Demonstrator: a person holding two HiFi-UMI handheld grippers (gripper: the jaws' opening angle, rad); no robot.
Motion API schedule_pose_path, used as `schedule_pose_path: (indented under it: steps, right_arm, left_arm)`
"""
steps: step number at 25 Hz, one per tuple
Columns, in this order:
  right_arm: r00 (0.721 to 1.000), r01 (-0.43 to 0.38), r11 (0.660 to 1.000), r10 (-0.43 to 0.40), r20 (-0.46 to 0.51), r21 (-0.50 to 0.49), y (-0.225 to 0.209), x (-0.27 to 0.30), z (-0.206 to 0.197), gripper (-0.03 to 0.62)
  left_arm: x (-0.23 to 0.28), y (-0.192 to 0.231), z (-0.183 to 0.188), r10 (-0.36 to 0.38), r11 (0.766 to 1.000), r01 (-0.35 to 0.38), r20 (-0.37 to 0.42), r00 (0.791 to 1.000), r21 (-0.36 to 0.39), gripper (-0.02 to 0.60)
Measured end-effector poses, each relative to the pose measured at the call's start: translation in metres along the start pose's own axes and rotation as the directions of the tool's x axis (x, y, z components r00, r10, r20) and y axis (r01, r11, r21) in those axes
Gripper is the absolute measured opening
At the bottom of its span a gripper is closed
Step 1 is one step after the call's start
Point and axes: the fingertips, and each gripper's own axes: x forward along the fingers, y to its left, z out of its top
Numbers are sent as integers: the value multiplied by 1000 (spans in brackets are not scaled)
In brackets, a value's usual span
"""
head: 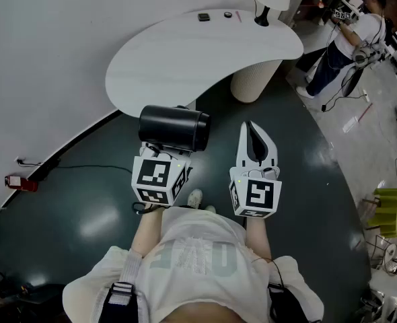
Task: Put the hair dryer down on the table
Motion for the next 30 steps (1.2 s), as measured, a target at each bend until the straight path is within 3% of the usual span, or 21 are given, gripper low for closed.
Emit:
schedule_pose_path:
  steps: [5, 11, 18, 30]
  right_arm:
    - [1000, -19, 997, 19, -11, 70, -3, 8, -5, 5]
    - [999, -29, 999, 30, -22, 47, 2, 9, -7, 5]
    - [999, -40, 990, 35, 37, 134, -1, 23, -1, 5]
    - [1000, 3, 996, -2, -3, 93, 5, 61, -16, 5]
  left_arm:
    - [6, 2, 4, -8, 1000, 8, 10, 1000, -6, 242]
    - [5, 3, 6, -18, 1000, 19, 25, 1000, -11, 242]
    - [16, 16, 8, -36, 999, 36, 38, 999, -24, 242]
    - [55, 54, 11, -77, 996, 79, 43, 996, -37, 242]
